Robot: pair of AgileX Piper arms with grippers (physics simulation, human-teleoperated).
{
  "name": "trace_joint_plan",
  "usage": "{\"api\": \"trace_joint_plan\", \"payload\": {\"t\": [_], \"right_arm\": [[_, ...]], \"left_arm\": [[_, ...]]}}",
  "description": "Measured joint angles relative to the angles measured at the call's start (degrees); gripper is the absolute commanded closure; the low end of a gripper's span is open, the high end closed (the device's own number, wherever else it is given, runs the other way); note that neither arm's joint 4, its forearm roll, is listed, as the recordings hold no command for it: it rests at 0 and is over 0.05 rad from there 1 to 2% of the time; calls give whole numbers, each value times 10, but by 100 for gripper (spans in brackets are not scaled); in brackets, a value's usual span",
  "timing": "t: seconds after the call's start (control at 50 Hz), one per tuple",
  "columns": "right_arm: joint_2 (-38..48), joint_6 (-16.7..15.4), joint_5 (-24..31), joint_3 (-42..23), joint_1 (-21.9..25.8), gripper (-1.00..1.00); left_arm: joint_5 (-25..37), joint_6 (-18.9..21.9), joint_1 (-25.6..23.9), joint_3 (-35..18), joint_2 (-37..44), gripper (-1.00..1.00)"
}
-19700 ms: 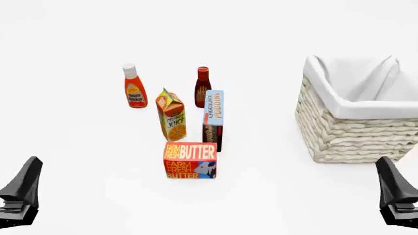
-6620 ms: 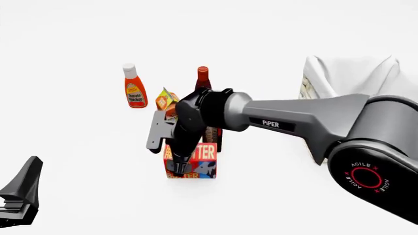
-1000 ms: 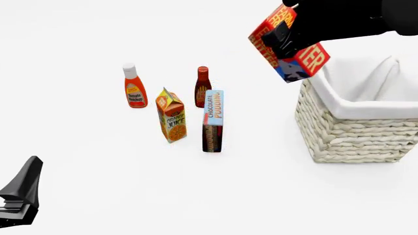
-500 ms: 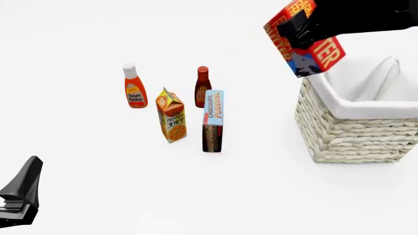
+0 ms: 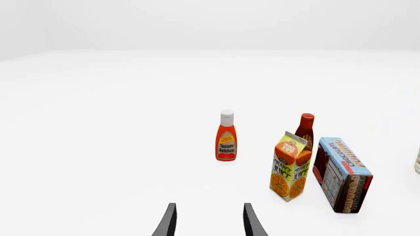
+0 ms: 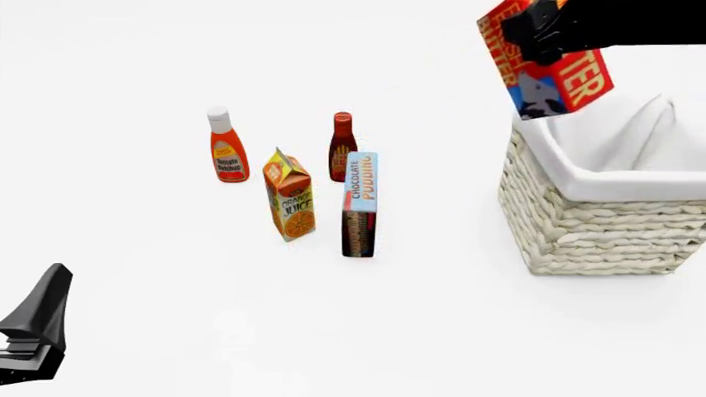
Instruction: Pick the butter and place it in the basket.
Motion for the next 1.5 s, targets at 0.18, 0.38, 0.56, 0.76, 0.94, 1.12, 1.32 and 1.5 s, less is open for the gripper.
{"api": "trace_joint_plan", "payload": {"t": [0.18, 0.38, 0.56, 0.76, 0.94, 1.12, 1.32, 1.5], "right_arm": [[-15, 19, -14, 8, -13, 100], [-36, 37, -31, 21, -34, 100], [-53, 55, -56, 41, -51, 100], [-69, 74, -89, 72, -65, 100], [-80, 87, -115, 97, -75, 100], [-89, 99, -140, 119, -88, 100], [-93, 106, -166, 139, -102, 100], [-89, 111, -185, 151, -110, 100]], "left_arm": [[0, 0, 0, 0, 0, -100], [0, 0, 0, 0, 0, -100], [0, 0, 0, 0, 0, -100], [0, 0, 0, 0, 0, -100], [0, 0, 0, 0, 0, -100], [0, 0, 0, 0, 0, -100], [0, 0, 0, 0, 0, -100], [0, 0, 0, 0, 0, -100]]}}
